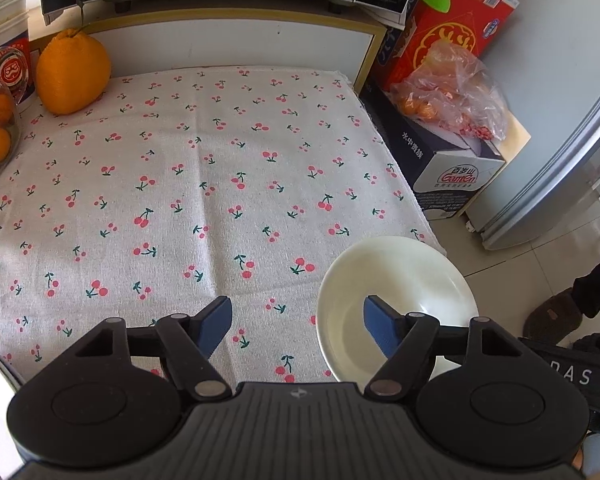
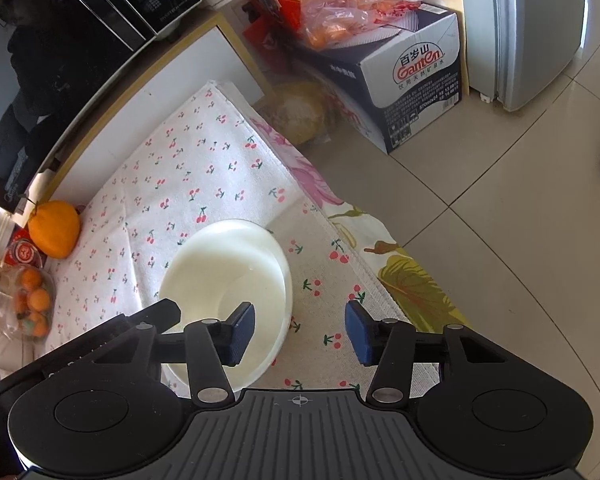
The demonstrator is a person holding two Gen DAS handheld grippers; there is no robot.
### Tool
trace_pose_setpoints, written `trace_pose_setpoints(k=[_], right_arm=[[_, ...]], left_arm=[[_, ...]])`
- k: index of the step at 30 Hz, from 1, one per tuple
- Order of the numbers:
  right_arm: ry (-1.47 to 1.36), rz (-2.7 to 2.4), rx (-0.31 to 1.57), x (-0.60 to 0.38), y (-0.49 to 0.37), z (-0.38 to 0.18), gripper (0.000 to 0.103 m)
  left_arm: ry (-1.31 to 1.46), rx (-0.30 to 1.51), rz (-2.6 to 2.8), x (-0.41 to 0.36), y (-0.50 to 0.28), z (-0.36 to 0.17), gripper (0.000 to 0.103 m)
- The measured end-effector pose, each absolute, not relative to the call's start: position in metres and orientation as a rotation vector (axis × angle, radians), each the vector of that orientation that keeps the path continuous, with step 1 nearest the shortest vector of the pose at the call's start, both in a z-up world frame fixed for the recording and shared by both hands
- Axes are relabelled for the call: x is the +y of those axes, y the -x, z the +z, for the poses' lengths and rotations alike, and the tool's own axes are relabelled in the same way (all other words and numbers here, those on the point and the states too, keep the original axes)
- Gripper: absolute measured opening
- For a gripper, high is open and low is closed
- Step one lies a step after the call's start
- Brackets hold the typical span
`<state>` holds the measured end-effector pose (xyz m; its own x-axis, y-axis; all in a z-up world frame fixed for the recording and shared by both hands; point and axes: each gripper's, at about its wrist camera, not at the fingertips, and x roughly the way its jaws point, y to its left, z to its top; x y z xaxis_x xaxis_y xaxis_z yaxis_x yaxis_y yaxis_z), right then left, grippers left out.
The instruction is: Organize plates and bowls
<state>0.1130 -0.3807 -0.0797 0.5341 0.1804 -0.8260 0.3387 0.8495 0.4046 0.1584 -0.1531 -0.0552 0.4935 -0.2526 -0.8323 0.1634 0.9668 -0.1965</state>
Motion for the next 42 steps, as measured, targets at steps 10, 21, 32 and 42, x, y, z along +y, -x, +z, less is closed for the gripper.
trace_pose_setpoints(k=[10, 21, 32, 42], right_arm=[[-0.507, -0.064, 1.055, -0.364, -0.122, -0.087, 0.018], [-0.535, -0.033, 1.058, -0.364, -0.12, -0.089, 0.009], [-0.545, -0.02, 1.041, -0.364, -0.118, -0.088, 0.009], [-0.527, 0.044, 0.936, -0.358, -0.108, -0.062, 0.01]], left_arm=[[0.147, 1.076, -0.257, -0.154, -0.165, -0.064, 0.036], [0.182, 1.076, -0.306, -0.154, -0.165, -0.064, 0.011], [0.244, 1.069, -0.334, -0.144, -0.166, -0.063, 0.007], [0.258, 0.997, -0.36, -0.13, -0.154, -0.039, 0.006]])
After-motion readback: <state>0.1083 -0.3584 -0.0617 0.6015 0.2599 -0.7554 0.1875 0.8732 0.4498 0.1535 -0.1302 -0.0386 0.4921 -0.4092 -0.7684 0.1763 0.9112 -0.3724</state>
